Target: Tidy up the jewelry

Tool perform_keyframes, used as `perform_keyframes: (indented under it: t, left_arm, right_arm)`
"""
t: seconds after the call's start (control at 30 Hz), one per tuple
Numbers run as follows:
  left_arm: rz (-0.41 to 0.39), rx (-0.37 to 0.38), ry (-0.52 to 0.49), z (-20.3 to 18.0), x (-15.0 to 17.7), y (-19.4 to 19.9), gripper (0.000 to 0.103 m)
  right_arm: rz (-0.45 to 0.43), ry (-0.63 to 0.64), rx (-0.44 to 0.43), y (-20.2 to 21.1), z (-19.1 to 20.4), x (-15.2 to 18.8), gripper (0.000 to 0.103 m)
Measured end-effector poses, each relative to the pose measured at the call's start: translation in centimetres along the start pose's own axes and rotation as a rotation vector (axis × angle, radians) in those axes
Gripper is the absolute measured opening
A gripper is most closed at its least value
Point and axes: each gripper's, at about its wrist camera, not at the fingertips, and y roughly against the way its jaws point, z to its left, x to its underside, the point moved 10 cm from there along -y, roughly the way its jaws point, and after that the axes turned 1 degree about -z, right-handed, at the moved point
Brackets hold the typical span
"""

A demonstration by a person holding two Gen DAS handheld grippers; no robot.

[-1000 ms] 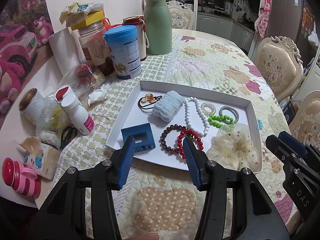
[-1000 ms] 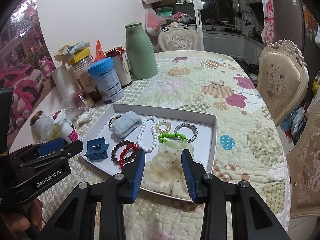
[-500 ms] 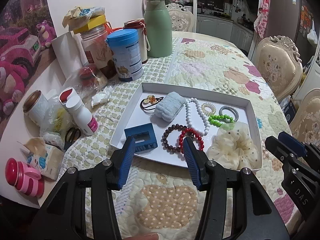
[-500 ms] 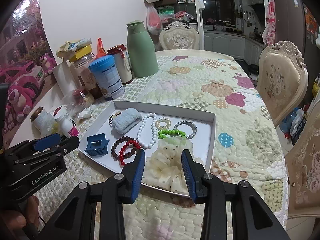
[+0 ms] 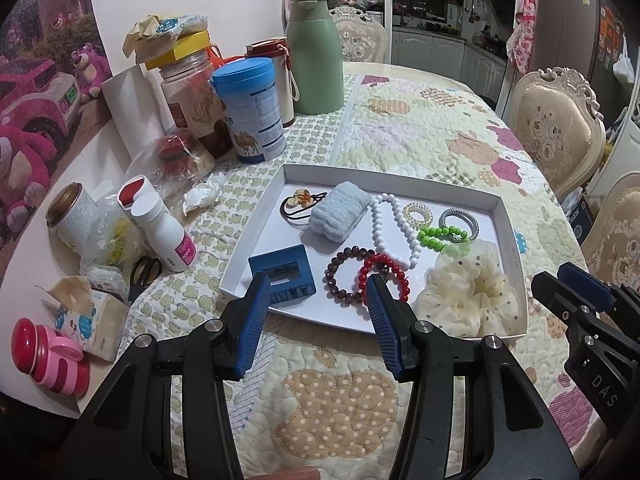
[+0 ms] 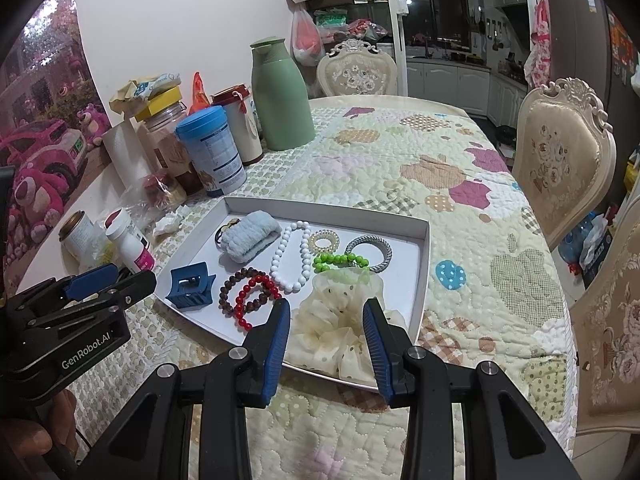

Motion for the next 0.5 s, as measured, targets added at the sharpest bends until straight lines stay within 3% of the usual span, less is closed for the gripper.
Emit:
perform_keyframes:
  t: [0.5]
  left_arm:
    - [0.004,0.002,-0.003,-0.21,0.17,-0.28,0.049]
  right_arm:
    - [0.01,-0.004,0.0,-0.41,-0.18,0.16,0.036]
